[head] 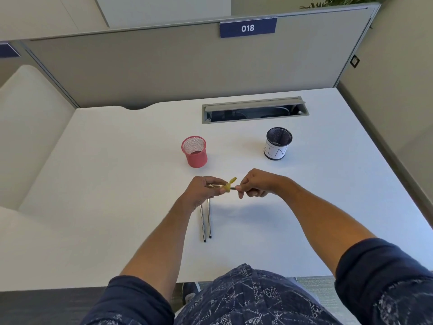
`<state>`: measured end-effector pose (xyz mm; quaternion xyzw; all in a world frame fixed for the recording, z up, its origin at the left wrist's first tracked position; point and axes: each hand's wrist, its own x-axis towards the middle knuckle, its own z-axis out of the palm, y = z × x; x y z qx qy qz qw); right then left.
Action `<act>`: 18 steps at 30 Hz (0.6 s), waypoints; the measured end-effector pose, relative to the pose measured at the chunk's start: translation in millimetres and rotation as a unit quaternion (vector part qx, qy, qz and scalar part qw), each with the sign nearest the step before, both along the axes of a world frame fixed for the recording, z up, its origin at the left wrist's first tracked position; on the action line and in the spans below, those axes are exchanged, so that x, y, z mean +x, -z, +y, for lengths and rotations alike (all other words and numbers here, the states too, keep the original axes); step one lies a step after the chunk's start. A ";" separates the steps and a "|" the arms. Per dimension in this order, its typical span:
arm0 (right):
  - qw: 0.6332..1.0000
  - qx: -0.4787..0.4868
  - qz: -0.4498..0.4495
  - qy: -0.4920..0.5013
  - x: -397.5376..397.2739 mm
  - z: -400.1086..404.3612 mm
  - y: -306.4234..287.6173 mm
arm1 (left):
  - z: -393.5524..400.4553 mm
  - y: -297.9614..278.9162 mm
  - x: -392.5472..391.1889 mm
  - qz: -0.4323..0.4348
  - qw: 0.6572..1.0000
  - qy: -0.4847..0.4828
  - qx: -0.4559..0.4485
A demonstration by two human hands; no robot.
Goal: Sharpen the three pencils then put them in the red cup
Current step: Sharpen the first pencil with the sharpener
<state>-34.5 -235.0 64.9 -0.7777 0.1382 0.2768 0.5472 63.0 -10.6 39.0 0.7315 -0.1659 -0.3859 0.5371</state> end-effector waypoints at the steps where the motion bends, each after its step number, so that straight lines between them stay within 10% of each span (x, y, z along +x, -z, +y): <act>1: 1.000 0.005 0.007 -0.005 -0.2 -0.3 -1.3 | 0.7 -0.1 -0.5 -0.003 1.000 0.001 -0.001; 13: 0.991 0.098 0.090 0.004 -8.2 -5.5 -0.8 | -4.1 -7.0 -0.9 -0.034 0.998 0.030 -0.036; 18: 0.999 -0.043 -0.004 -0.028 0.3 0.7 -13.7 | -1.0 -6.7 2.4 0.000 1.000 -0.003 0.011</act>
